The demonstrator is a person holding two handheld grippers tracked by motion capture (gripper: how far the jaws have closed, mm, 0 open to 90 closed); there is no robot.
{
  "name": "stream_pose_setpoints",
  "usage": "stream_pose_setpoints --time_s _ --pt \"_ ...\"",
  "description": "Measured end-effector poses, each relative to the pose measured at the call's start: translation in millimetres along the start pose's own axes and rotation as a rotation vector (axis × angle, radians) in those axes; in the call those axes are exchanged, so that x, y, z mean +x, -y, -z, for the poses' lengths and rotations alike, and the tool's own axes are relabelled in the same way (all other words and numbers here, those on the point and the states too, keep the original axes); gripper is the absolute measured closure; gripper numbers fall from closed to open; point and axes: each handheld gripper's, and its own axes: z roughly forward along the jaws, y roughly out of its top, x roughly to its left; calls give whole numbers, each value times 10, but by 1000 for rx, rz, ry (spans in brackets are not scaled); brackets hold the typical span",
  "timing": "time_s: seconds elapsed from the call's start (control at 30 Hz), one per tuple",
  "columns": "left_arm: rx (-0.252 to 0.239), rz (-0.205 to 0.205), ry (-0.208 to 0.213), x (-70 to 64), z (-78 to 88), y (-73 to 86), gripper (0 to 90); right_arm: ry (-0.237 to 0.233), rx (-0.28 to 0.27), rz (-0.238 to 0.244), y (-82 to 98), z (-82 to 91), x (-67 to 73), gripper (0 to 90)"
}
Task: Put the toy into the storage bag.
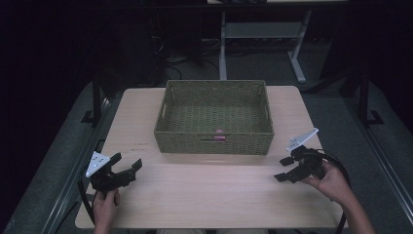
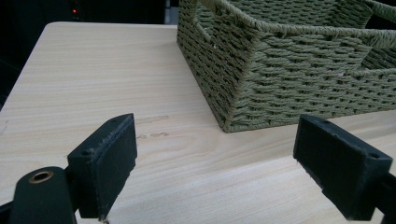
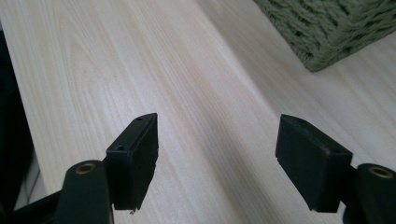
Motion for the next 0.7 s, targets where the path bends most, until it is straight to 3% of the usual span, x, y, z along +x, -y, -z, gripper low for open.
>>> stream_pose_setpoints --time_s 0.7 --pt "5 -8 0 -19 -11 2 130 60 -68 -76 516 63 173 244"
